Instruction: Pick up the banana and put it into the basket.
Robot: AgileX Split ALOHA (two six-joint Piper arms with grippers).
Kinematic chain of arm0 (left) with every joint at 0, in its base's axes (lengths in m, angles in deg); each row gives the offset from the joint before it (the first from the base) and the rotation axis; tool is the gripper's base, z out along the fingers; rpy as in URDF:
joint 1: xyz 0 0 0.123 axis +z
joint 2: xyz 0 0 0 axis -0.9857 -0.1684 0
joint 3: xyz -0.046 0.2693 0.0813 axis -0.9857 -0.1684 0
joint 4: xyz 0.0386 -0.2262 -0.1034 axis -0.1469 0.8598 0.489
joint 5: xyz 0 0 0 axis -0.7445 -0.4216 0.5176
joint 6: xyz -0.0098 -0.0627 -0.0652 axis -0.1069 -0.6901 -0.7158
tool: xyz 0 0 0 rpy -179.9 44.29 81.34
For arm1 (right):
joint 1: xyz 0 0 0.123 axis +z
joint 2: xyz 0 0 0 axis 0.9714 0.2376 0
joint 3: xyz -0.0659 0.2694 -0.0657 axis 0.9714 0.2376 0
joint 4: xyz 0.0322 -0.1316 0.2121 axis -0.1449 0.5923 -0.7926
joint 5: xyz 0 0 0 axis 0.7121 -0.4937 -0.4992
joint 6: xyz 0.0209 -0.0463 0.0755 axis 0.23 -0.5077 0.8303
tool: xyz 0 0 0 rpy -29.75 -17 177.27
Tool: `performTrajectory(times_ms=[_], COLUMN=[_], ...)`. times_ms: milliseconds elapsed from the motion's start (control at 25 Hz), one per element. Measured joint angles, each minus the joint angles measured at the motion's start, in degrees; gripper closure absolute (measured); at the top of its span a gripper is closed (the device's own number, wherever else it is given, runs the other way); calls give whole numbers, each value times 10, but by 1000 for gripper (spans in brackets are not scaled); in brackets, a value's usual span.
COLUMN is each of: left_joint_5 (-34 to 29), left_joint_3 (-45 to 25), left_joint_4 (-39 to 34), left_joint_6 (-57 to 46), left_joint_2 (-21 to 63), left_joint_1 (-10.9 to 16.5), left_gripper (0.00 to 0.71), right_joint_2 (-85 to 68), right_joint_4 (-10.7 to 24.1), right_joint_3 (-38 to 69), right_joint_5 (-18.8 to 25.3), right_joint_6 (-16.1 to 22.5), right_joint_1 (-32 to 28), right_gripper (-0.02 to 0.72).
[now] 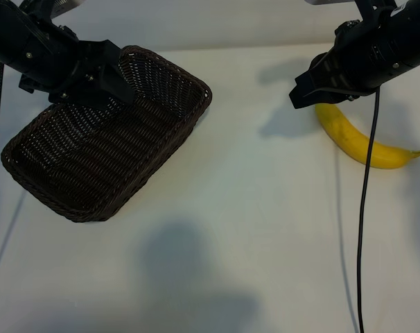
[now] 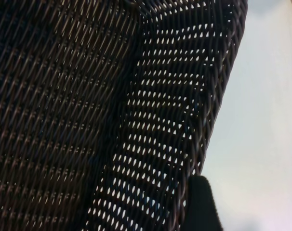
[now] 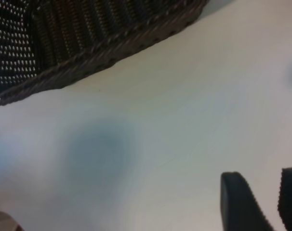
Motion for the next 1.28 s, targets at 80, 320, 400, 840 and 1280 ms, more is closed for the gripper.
performTrajectory(times_ms=[80, 320, 400, 840, 1280], left_joint_5=[0, 0, 0, 6, -8], left_joint_3=[0, 0, 0, 0, 0], left_joint_4=[0, 0, 0, 0, 12], left_joint_6=[0, 0, 0, 0, -6], left_joint_2=[0, 0, 0, 0, 11], left_joint_1=[0, 0, 0, 0, 0], left_gripper=[192, 192, 192, 192, 199], right_joint_2=[0, 0, 0, 0, 0], right_joint_4=[0, -1, -2, -3, -3], right_joint_3=[0, 0, 0, 0, 0], right_joint_5=[0, 0, 0, 0, -1], right_joint_6=[0, 0, 0, 0, 0], right_joint_1=[0, 0, 0, 0, 0], right_gripper=[455, 455, 455, 455, 455])
